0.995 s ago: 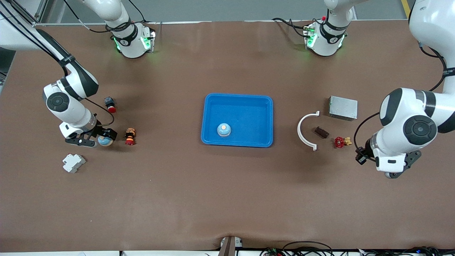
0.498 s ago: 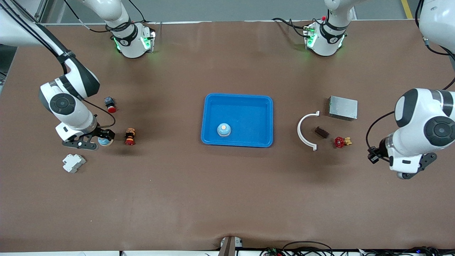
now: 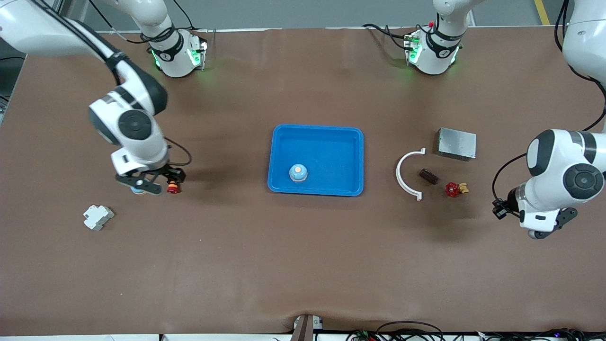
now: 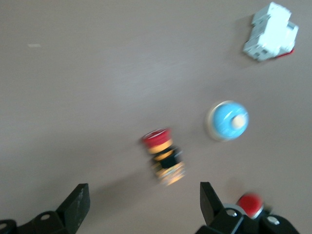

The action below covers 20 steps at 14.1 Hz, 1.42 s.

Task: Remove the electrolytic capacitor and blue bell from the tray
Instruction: 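Release the bell with the right gripper while the left gripper carries the capacitor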

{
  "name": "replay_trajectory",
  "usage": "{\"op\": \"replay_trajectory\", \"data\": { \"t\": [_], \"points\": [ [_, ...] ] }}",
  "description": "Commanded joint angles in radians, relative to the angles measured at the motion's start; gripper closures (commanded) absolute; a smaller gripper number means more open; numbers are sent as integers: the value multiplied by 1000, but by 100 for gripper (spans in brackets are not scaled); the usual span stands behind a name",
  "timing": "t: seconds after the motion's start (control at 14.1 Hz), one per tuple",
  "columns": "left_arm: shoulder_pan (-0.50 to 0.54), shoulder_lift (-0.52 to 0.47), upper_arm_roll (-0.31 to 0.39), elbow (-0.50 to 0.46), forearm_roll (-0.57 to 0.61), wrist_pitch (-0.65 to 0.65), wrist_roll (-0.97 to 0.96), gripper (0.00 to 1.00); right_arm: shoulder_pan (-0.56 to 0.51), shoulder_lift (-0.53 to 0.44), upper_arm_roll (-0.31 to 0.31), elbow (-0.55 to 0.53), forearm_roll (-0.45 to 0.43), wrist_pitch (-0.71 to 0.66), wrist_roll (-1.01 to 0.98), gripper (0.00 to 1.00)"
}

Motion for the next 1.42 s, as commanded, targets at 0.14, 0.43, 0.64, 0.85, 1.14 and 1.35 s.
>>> {"op": "replay_trajectory", "data": {
  "t": [0.14,0.43,0.64,0.85,1.14,1.35],
  "points": [
    [53,31,-7,-119,179,158,-10,100,166,-18,-9,88,121,-33,209,0],
    [75,34,-9,-174,253,223,74,100,318,-6,-33,110,155,42,447,0],
    [76,28,-9,-190,253,228,198,100,505,-3,-172,132,154,108,585,0],
    [75,23,-15,-191,253,228,394,100,714,21,-333,224,172,136,690,0],
    [75,28,-21,-191,253,231,513,100,901,69,-470,341,192,156,770,0],
    [72,34,-26,-191,247,249,517,100,1039,90,-577,416,244,157,796,0]
  ]
}}
